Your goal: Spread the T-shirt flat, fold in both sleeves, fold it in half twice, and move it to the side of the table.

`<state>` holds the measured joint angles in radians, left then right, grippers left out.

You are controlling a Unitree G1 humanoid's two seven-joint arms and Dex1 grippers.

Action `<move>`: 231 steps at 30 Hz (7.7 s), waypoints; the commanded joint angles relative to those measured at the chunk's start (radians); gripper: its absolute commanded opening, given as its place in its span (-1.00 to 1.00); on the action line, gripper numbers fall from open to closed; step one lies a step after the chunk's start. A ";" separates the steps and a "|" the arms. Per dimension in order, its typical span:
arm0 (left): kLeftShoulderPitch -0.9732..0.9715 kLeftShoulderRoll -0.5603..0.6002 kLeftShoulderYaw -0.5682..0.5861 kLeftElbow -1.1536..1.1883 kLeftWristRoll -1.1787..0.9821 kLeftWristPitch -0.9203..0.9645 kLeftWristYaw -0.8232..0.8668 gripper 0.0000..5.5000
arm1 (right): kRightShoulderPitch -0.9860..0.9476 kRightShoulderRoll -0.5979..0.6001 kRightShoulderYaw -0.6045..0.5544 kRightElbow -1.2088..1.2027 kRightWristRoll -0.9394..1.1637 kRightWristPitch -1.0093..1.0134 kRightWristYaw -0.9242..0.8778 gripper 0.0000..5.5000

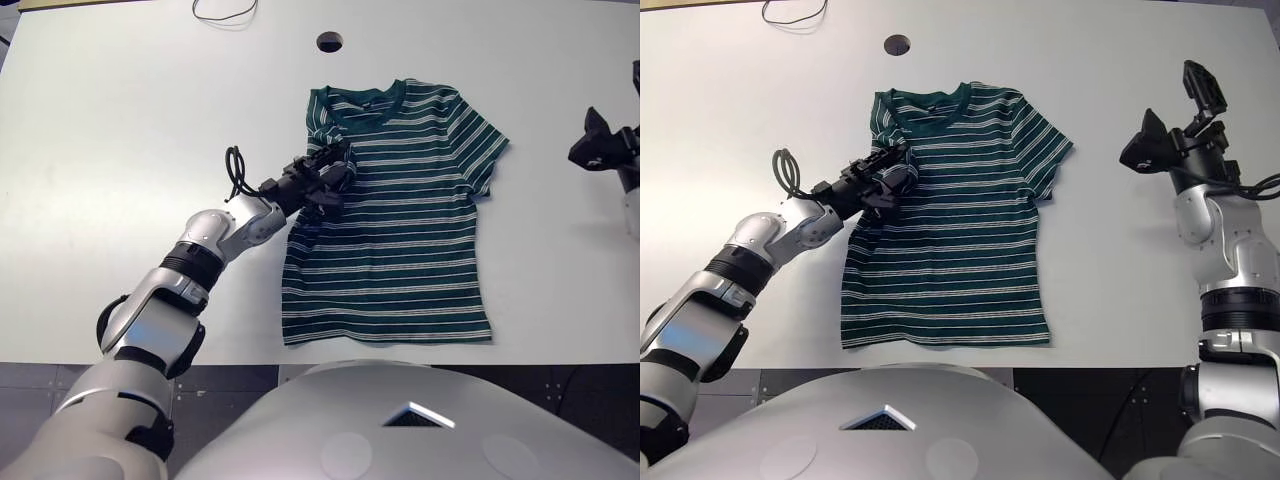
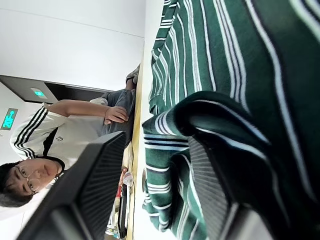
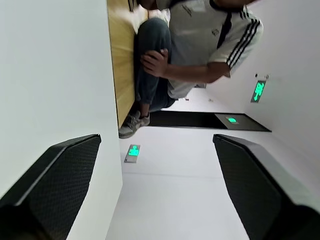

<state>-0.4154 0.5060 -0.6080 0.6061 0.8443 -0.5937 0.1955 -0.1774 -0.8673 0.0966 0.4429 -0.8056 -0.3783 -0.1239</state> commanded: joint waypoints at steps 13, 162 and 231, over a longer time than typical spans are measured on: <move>0.245 0.118 0.239 -0.342 -0.032 0.184 0.012 0.56 | -0.133 -0.014 0.270 0.119 -0.079 -0.162 0.138 0.51; 0.713 0.534 0.197 -0.669 -0.775 -0.140 -1.072 -0.96 | 0.492 -0.296 0.262 -0.584 0.393 -0.485 0.786 -0.96; 0.150 -0.214 0.658 0.119 -0.754 -0.107 -0.084 0.59 | -0.180 0.187 0.330 0.060 0.115 -0.250 0.346 -0.02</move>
<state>-0.3502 0.3297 0.0377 0.9151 0.1096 -0.7008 0.0899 -0.3712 -0.6498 0.3925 0.5381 -0.6103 -0.6575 0.2126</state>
